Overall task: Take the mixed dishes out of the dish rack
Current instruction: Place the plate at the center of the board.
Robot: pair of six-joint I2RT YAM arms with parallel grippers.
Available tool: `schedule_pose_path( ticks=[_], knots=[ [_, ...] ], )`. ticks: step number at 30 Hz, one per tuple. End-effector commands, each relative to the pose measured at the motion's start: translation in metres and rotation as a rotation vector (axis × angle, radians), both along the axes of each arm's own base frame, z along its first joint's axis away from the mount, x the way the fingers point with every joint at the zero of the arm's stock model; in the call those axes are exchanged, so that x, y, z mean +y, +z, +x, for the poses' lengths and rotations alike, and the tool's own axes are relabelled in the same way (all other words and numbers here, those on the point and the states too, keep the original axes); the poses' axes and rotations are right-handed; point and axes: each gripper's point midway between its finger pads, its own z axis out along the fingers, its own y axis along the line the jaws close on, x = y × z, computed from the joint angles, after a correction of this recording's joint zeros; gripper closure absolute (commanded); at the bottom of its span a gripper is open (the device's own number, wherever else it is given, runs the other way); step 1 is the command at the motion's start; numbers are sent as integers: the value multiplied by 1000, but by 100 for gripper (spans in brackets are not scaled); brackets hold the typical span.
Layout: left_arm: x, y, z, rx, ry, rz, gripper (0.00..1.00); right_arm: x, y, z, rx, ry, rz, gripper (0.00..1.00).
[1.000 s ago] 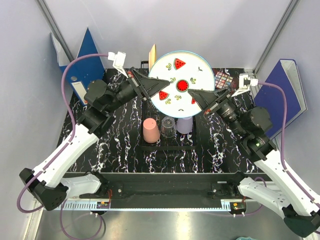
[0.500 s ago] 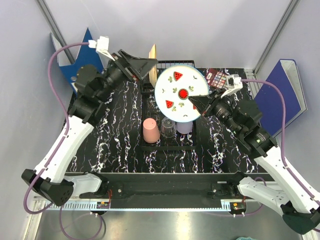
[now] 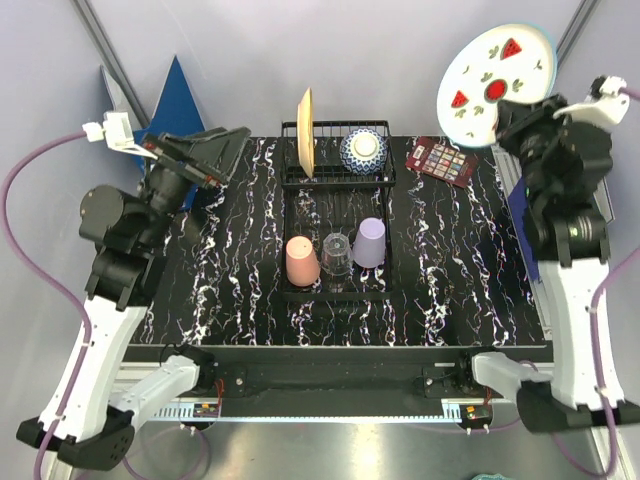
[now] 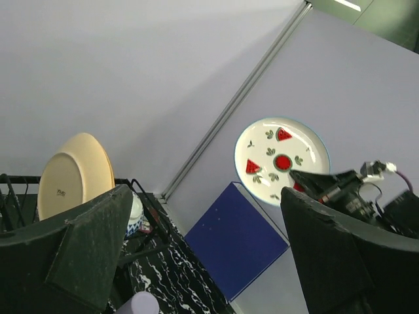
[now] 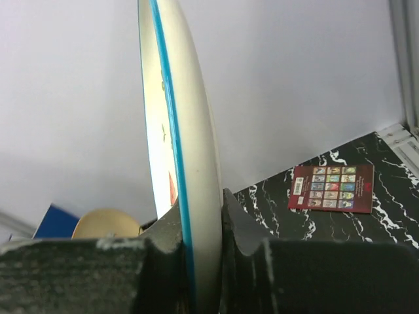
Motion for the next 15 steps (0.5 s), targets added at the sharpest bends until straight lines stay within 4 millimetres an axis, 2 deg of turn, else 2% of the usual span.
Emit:
schedule_pose_path(
  ticks=[1,2,4,7,8,9,11,14,15],
  knots=[
    [4,-19,-2,0,42,30,1,-12,19,42,-33,38,156,100],
    [4,-27,-2,16,50,50,1,-24,8,61,-6,19,213,100],
    [8,-34,-8,22,66,58,1,-40,-1,75,3,3,242,100],
    [13,-50,-11,38,106,92,1,-62,-35,102,64,-48,313,100],
    [13,-62,-8,58,115,112,1,-68,-45,112,69,-59,342,100],
    [15,-65,-9,65,125,113,1,-70,-69,120,110,-54,358,100],
    [14,-81,-6,97,128,135,1,-88,-103,134,145,-80,392,100],
    [13,-97,-3,128,127,148,1,-109,-135,150,158,-118,391,100],
    [13,-100,-2,134,126,148,1,-106,-150,155,192,-93,392,100]
  ],
)
